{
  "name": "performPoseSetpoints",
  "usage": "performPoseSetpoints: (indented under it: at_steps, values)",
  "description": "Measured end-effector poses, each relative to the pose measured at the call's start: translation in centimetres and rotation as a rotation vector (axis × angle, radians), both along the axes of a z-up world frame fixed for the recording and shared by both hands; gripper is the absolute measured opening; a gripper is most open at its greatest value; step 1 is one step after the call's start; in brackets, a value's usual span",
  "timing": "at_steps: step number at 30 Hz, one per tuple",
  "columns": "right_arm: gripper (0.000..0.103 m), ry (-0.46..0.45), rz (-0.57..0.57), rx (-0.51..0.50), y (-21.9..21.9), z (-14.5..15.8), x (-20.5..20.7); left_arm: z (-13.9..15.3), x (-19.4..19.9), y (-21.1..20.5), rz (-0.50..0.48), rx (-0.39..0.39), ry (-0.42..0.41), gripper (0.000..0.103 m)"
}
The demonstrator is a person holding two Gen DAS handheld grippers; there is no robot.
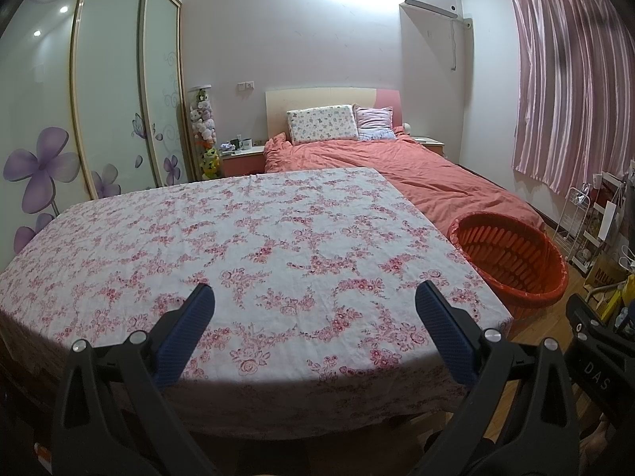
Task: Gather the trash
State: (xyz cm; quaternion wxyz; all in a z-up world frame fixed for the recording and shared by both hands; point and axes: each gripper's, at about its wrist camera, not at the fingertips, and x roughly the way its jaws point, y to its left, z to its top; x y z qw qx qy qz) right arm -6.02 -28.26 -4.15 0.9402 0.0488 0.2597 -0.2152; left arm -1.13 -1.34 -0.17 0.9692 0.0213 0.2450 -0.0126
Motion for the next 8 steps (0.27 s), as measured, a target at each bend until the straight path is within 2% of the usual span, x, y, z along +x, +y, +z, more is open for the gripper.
performPoseSetpoints:
  at_steps: [8]
  values:
    - [0.101,0.0,0.0,0.0,-0.07,-0.05,-0.06,-0.13,0.01,0.01,-0.005,-0.003,0.008,0.099]
